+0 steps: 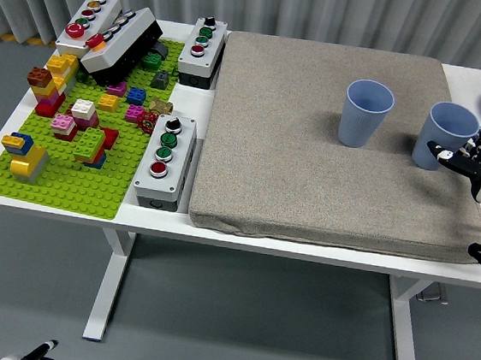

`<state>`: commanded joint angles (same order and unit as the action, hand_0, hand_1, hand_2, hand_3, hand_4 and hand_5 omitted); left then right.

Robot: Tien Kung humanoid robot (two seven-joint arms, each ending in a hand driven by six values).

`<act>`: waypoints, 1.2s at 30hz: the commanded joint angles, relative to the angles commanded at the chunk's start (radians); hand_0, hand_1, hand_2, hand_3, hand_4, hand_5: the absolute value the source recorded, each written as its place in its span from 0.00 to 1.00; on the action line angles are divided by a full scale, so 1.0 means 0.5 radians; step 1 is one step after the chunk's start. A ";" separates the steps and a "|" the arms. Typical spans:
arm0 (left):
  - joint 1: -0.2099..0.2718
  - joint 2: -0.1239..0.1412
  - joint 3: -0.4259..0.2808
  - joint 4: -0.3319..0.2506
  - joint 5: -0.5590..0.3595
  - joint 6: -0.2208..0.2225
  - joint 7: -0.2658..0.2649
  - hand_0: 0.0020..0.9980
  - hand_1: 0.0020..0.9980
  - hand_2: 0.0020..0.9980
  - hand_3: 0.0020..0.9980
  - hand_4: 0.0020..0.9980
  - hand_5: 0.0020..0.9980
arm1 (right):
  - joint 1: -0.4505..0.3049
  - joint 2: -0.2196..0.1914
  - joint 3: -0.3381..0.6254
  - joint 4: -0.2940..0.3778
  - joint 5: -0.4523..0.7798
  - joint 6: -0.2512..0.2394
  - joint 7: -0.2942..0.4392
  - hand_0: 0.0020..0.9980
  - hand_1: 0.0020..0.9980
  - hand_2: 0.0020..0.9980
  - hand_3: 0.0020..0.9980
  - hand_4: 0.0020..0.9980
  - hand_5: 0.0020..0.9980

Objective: Pick cup pour cup place

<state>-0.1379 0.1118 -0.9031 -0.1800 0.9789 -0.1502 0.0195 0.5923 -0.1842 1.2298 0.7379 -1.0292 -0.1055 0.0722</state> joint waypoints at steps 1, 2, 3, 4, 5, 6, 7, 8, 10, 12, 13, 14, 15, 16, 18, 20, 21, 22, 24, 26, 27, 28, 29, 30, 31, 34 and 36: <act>0.000 0.000 -0.001 0.000 0.000 0.000 0.000 0.89 0.85 0.89 0.80 0.67 1.00 | 0.000 0.000 0.000 0.000 -0.001 0.000 0.000 0.90 0.90 0.97 0.98 0.86 0.22; 0.000 0.000 -0.003 0.000 0.001 0.000 0.000 0.89 0.85 0.89 0.80 0.67 1.00 | 0.000 0.001 0.001 0.000 -0.004 0.000 -0.001 0.90 0.90 0.97 0.98 0.86 0.22; -0.001 -0.001 -0.006 0.000 0.003 0.001 0.000 0.89 0.85 0.89 0.80 0.67 1.00 | 0.002 0.000 0.001 0.000 -0.005 0.001 -0.001 0.91 0.90 0.97 0.99 0.86 0.22; -0.001 -0.001 -0.007 0.000 0.004 0.001 0.000 0.89 0.85 0.89 0.80 0.67 1.00 | 0.002 0.000 0.002 0.000 -0.005 0.002 -0.001 0.91 0.90 0.97 0.99 0.86 0.22; -0.002 -0.001 -0.007 0.000 0.005 0.001 0.000 0.89 0.85 0.89 0.80 0.67 1.00 | 0.003 -0.001 0.002 0.000 -0.005 0.003 -0.001 0.91 0.90 0.97 0.99 0.86 0.22; -0.003 -0.001 -0.008 0.000 0.005 0.001 0.000 0.89 0.85 0.89 0.80 0.67 1.00 | 0.004 -0.001 0.003 0.001 -0.007 0.004 -0.002 0.91 0.90 0.97 0.99 0.86 0.22; -0.003 -0.001 -0.008 0.000 0.006 0.001 0.000 0.89 0.85 0.89 0.80 0.67 1.00 | 0.004 -0.002 0.004 0.001 -0.007 0.004 -0.002 0.91 0.90 0.97 0.99 0.86 0.22; -0.003 -0.001 -0.009 0.000 0.006 0.001 0.000 0.89 0.85 0.89 0.80 0.67 1.00 | 0.005 -0.002 0.005 0.001 -0.008 0.004 -0.002 0.91 0.90 0.97 0.99 0.86 0.22; -0.004 -0.001 -0.011 0.000 0.007 0.001 0.001 0.89 0.85 0.89 0.80 0.66 1.00 | 0.006 -0.004 0.008 0.004 -0.011 0.004 -0.004 0.91 0.90 0.97 0.99 0.87 0.22; -0.005 -0.001 -0.013 0.000 0.010 0.001 0.001 0.89 0.85 0.89 0.80 0.66 1.00 | 0.007 -0.005 0.010 0.005 -0.011 0.004 -0.004 0.91 0.90 0.97 0.99 0.87 0.22; -0.005 -0.001 -0.014 0.000 0.011 0.001 0.001 0.89 0.85 0.89 0.80 0.66 1.00 | 0.007 -0.005 0.010 0.005 -0.012 0.004 -0.004 0.91 0.90 0.97 0.99 0.87 0.22; -0.005 -0.001 -0.016 0.000 0.011 0.000 0.001 0.89 0.85 0.89 0.80 0.66 1.00 | 0.006 -0.005 0.010 0.007 -0.015 0.004 -0.005 0.91 0.90 0.97 0.99 0.87 0.22; -0.004 -0.001 -0.017 0.000 0.012 0.000 0.001 0.89 0.84 0.89 0.80 0.66 1.00 | 0.006 -0.005 0.010 0.008 -0.015 0.004 -0.005 0.91 0.90 0.97 0.99 0.87 0.23; -0.004 0.000 -0.017 0.000 0.013 0.000 0.001 0.89 0.84 0.89 0.80 0.66 1.00 | 0.005 -0.006 0.010 0.010 -0.017 0.002 -0.006 0.91 0.90 0.97 0.99 0.87 0.23; -0.003 0.000 -0.017 0.000 0.013 -0.001 0.002 0.89 0.84 0.89 0.80 0.66 1.00 | 0.005 -0.007 0.010 0.012 -0.019 0.001 -0.006 0.91 0.90 0.97 0.99 0.87 0.23; -0.002 -0.001 -0.019 0.000 0.013 0.000 0.002 0.89 0.84 0.89 0.80 0.66 1.00 | 0.004 -0.008 0.010 0.015 -0.020 0.000 -0.006 0.91 0.90 0.97 0.99 0.87 0.23; -0.002 -0.001 -0.020 0.000 0.014 0.000 0.002 0.89 0.84 0.89 0.80 0.66 1.00 | 0.004 -0.008 0.011 0.015 -0.021 -0.001 -0.006 0.91 0.90 0.97 0.99 0.87 0.22; -0.002 -0.001 -0.021 0.000 0.014 0.000 0.002 0.89 0.84 0.89 0.80 0.66 1.00 | 0.005 -0.008 0.011 0.018 -0.019 0.000 -0.005 0.91 0.90 0.97 0.99 0.87 0.22; -0.002 -0.001 -0.023 0.000 0.013 0.001 0.003 0.89 0.84 0.89 0.80 0.66 1.00 | 0.005 -0.010 0.010 0.026 -0.025 -0.004 -0.009 0.91 0.90 0.97 0.99 0.87 0.22; -0.001 -0.001 -0.023 0.000 0.011 0.000 0.002 0.89 0.84 0.89 0.80 0.66 1.00 | 0.003 -0.013 0.010 0.035 -0.030 -0.005 -0.010 0.91 0.90 0.97 0.99 0.87 0.22; 0.001 -0.001 -0.025 0.000 0.012 0.000 0.002 0.89 0.84 0.89 0.80 0.66 1.00 | 0.002 -0.017 0.013 0.042 -0.039 -0.007 -0.014 0.91 0.90 0.97 0.99 0.87 0.22; 0.003 -0.001 -0.026 0.000 0.010 0.000 0.002 0.89 0.84 0.89 0.80 0.66 1.00 | 0.000 -0.022 0.013 0.047 -0.043 -0.007 -0.017 0.91 0.90 0.97 0.99 0.87 0.22; 0.004 -0.001 -0.026 0.000 0.008 0.000 0.002 0.89 0.84 0.89 0.80 0.66 1.00 | -0.002 -0.025 0.012 0.051 -0.045 -0.007 -0.020 0.91 0.90 0.97 0.99 0.87 0.22; 0.005 -0.001 -0.026 0.000 0.008 0.000 0.002 0.89 0.84 0.89 0.80 0.66 1.00 | -0.006 -0.030 0.010 0.056 -0.048 -0.004 -0.024 0.91 0.90 0.97 0.99 0.87 0.22; 0.006 -0.001 -0.026 0.000 0.009 0.000 0.003 0.89 0.84 0.89 0.80 0.66 1.00 | -0.010 -0.036 0.007 0.062 -0.050 -0.001 -0.031 0.91 0.90 0.97 0.99 0.87 0.22; 0.012 -0.001 -0.028 0.000 0.007 0.000 0.003 0.89 0.85 0.89 0.80 0.66 1.00 | -0.033 -0.052 -0.006 0.089 -0.056 0.012 -0.052 0.92 0.91 0.98 0.99 0.87 0.22; 0.017 -0.001 -0.027 0.000 0.005 0.000 0.004 0.89 0.85 0.89 0.80 0.66 1.00 | -0.050 -0.061 -0.012 0.111 -0.055 0.012 -0.058 0.92 0.91 0.98 0.99 0.87 0.22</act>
<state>-0.1295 0.1112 -0.9166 -0.1800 0.9813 -0.1504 0.0212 0.5673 -0.2149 1.2239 0.7932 -1.0568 -0.0995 0.0431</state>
